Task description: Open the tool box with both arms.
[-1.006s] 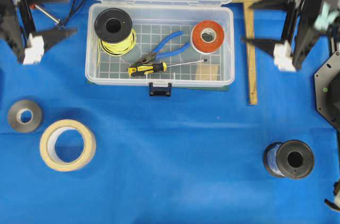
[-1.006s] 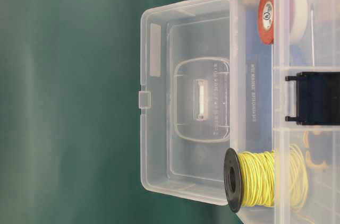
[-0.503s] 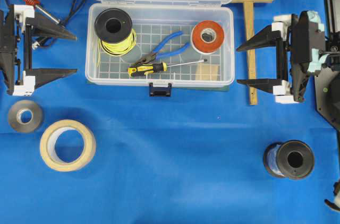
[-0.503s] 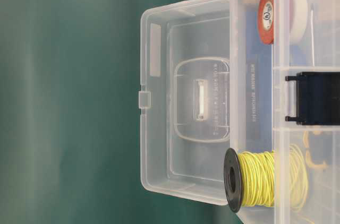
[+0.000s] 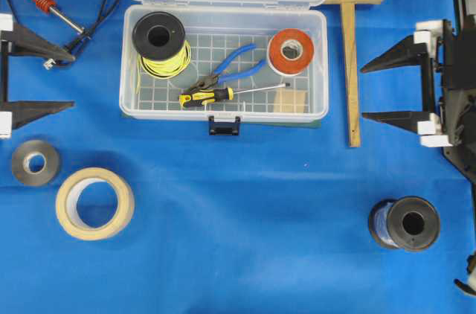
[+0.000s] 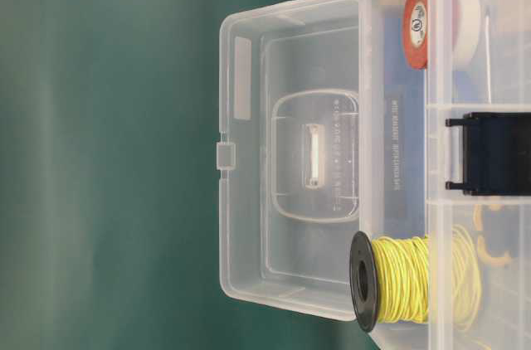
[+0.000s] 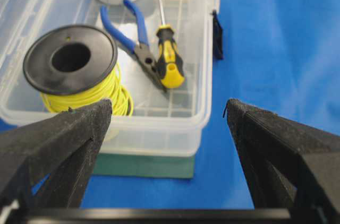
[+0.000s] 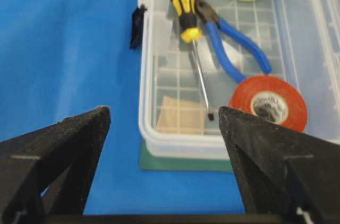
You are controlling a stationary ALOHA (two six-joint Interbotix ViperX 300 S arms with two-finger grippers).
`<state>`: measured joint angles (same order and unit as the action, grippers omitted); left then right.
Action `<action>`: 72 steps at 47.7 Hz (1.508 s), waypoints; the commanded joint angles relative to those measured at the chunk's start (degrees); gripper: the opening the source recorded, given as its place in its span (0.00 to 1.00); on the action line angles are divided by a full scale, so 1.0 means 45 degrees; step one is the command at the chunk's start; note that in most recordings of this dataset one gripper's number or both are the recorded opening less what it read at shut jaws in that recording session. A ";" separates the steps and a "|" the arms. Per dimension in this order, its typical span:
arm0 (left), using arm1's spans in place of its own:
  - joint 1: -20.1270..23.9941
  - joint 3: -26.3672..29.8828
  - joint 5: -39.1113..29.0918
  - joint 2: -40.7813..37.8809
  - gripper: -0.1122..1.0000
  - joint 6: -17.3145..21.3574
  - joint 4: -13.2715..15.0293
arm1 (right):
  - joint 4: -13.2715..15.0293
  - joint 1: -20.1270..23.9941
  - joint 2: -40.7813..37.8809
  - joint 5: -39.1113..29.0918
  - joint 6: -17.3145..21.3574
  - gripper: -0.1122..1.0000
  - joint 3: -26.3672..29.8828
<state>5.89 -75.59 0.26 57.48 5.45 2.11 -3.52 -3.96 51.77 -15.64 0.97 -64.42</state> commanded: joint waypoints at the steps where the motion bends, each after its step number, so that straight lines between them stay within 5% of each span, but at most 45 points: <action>1: -0.0020 -0.0078 -0.0254 0.0566 0.90 -0.0039 0.0020 | -0.0039 0.0000 0.0566 -0.0078 0.0039 0.84 -0.0195; 17: -0.0020 -0.0820 -0.0547 0.1758 0.90 -0.0488 0.0039 | -0.0039 -0.0234 0.1211 -0.0039 0.1113 0.84 -0.1465; 72: -0.0020 -0.0879 -0.0547 0.1660 0.90 -0.0586 0.0039 | 0.0020 -0.0234 0.1211 0.0020 0.1113 0.84 -0.1680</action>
<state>5.89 -80.16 -2.55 65.65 2.90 2.11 -3.52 -5.10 57.39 -16.08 5.98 -72.69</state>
